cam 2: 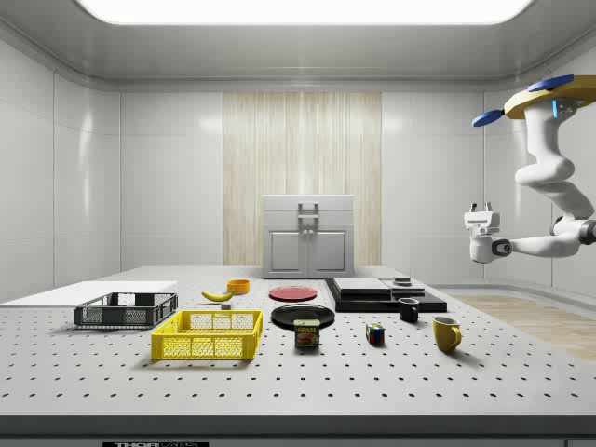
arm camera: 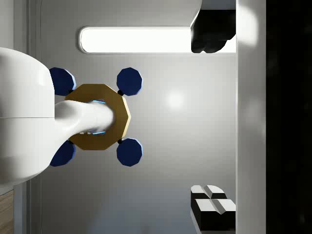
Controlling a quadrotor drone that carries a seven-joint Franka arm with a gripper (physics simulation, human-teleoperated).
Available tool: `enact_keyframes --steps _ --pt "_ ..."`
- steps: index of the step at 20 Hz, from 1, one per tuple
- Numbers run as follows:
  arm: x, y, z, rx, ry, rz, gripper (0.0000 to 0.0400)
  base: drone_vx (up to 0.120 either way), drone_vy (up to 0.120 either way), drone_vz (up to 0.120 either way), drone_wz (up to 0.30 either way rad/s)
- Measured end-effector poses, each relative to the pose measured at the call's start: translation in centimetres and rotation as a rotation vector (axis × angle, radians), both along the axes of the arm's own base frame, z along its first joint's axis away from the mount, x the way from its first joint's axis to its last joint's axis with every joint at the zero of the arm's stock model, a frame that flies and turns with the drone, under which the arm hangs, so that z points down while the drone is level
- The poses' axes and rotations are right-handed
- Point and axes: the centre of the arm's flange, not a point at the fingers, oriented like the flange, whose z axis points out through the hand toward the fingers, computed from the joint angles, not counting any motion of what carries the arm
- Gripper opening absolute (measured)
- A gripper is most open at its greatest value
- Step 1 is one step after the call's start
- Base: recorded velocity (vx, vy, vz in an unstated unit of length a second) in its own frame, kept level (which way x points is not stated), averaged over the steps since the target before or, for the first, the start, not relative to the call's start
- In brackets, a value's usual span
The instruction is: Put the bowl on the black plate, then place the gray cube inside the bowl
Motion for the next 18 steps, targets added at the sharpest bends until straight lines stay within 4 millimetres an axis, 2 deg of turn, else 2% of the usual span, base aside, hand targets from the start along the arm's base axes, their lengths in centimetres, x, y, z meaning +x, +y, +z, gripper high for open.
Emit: enact_keyframes --steps 10,18 --pt "-0.2 0.0 6.6 0.0 -0.008 0.0 0.04 0.0 0.0 0.0 0.0" --pt "-0.1 0.0 8.8 0.0 -0.014 0.0 0.04 0.0 0.0 0.0 0.0"
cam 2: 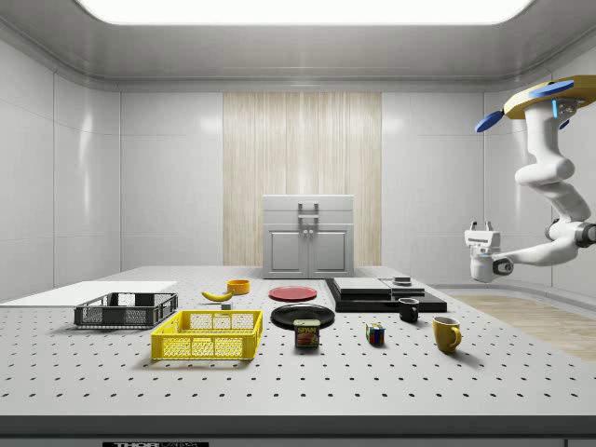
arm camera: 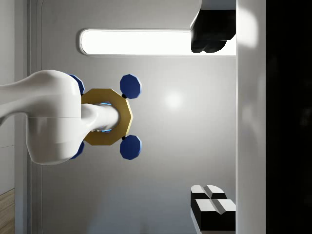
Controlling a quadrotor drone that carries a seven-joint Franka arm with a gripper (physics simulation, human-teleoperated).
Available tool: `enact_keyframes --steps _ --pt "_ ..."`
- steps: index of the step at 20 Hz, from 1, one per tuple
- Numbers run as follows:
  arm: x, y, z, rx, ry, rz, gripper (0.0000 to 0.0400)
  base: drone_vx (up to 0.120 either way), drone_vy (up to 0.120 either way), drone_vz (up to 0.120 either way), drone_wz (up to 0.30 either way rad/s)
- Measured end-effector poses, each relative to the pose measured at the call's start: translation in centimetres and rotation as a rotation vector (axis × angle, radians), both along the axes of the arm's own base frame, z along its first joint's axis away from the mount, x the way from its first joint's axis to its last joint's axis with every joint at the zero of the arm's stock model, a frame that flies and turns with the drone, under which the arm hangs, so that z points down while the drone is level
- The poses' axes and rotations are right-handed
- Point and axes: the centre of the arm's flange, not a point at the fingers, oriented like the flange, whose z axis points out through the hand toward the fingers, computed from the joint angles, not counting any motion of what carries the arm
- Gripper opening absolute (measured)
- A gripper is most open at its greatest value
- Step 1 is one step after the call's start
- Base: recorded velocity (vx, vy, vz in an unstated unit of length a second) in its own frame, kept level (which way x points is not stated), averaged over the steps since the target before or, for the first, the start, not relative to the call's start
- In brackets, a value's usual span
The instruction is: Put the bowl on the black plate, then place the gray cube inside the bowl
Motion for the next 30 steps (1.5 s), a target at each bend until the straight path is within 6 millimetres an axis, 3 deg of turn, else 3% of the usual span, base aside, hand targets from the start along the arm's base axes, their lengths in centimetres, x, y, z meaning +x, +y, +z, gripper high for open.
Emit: enact_keyframes --steps 3,30 --pt "0.01 0.0 0.26 0.0 -0.002 0.0 0.04 0.053 -0.013 0.0 0.0" --pt "-0.17 0.12 0.52 -0.012 -0.023 0.0 0.04 0.12 -0.12 0.0 0.0"
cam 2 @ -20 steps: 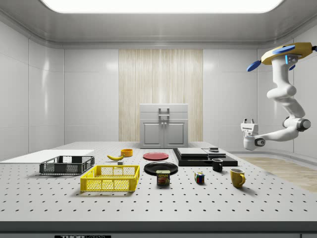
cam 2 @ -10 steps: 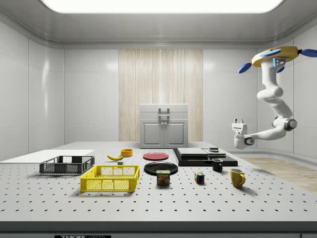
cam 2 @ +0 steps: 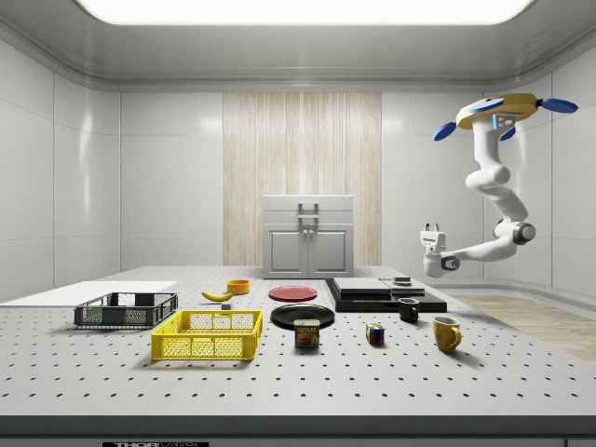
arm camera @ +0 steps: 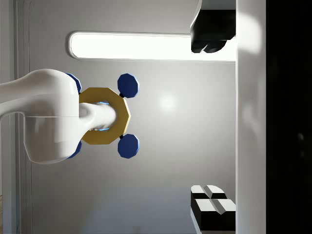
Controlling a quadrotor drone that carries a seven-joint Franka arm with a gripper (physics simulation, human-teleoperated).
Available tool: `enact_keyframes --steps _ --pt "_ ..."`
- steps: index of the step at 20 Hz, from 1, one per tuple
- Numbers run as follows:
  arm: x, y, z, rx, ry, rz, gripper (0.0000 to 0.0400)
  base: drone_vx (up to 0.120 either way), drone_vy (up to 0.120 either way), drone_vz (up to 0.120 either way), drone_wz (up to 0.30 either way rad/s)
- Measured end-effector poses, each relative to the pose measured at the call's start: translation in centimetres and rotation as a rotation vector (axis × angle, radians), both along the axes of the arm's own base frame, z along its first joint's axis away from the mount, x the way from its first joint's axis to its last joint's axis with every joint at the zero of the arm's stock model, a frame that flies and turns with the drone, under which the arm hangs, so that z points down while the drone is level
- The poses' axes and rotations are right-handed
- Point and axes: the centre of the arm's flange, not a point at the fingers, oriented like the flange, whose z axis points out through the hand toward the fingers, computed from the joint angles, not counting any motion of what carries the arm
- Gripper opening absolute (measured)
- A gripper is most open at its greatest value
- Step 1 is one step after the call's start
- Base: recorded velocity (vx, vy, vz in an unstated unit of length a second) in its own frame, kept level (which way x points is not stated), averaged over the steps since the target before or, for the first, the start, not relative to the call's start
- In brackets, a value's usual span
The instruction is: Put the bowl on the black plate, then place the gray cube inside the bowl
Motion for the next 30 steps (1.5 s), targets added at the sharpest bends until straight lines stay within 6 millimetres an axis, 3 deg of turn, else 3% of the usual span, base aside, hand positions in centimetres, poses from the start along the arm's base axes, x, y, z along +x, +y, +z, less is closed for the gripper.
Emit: enact_keyframes --steps 12,19,22,25,30 --pt "-0.1 0.8 0.0 -0.081 -0.009 -0.002 0.04 0.12 -0.12 0.0 0.0" --pt "-0.1 2.8 -0.5 -0.289 -0.014 -0.007 0.04 0.12 -0.12 0.0 0.0" --pt "-0.1 4.6 -1.2 -0.483 -0.016 -0.012 0.04 0.12 -0.12 0.0 0.0" --pt "-0.1 7.0 -3.0 -0.784 -0.016 -0.019 0.04 0.12 -0.12 0.0 0.0" --pt "0.1 9.7 -10.0 -1.553 -0.013 -0.04 0.04 0.12 -0.032 0.0 0.0"
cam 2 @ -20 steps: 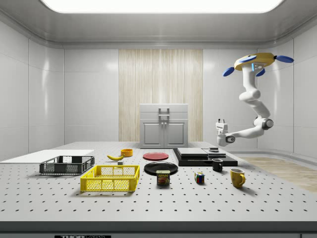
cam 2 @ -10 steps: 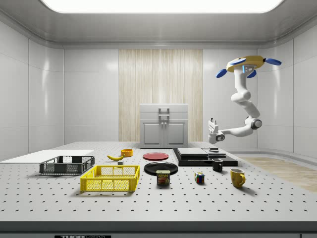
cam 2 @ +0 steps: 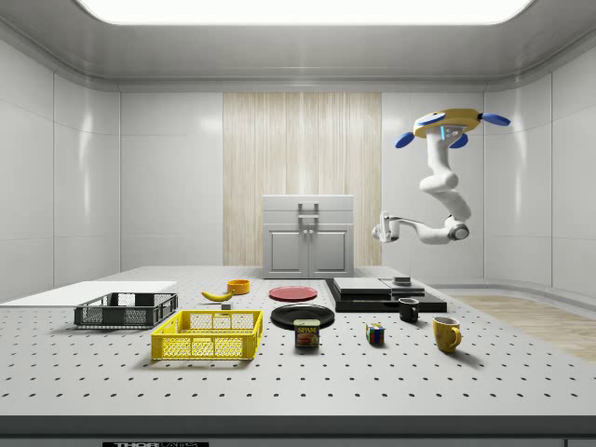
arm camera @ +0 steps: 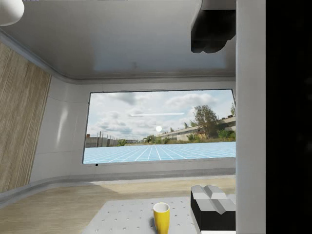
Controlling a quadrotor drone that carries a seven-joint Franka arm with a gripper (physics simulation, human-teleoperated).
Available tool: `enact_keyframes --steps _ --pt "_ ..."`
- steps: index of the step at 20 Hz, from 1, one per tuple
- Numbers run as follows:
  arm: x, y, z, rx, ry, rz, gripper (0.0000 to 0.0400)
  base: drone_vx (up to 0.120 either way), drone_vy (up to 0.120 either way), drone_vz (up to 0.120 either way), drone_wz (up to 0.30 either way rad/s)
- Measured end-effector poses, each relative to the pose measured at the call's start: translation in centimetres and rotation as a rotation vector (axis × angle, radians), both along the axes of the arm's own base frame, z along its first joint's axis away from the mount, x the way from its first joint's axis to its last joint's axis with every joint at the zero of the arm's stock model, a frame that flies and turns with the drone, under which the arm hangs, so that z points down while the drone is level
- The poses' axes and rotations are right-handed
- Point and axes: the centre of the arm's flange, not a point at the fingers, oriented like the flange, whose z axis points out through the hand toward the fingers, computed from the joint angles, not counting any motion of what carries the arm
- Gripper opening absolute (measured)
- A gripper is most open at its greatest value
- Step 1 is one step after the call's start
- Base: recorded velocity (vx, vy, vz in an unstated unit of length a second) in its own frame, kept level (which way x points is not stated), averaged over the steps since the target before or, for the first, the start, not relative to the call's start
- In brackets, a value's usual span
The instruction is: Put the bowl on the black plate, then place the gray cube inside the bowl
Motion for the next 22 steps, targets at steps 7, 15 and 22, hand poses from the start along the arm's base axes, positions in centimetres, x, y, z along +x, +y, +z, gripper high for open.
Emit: enact_keyframes --steps 7,15,22 --pt "0.3 -4.6 -8.4 -1.011 0.001 -0.037 0.04 0.12 0.0 0.0 0.0" --pt "0.3 -8.6 -9.9 -1.438 0.006 -0.046 0.04 0.12 0.0 -0.09 0.0" --pt "0.3 -9.5 -10.0 -1.536 0.008 -0.047 0.04 0.12 -0.046 -0.12 0.0"
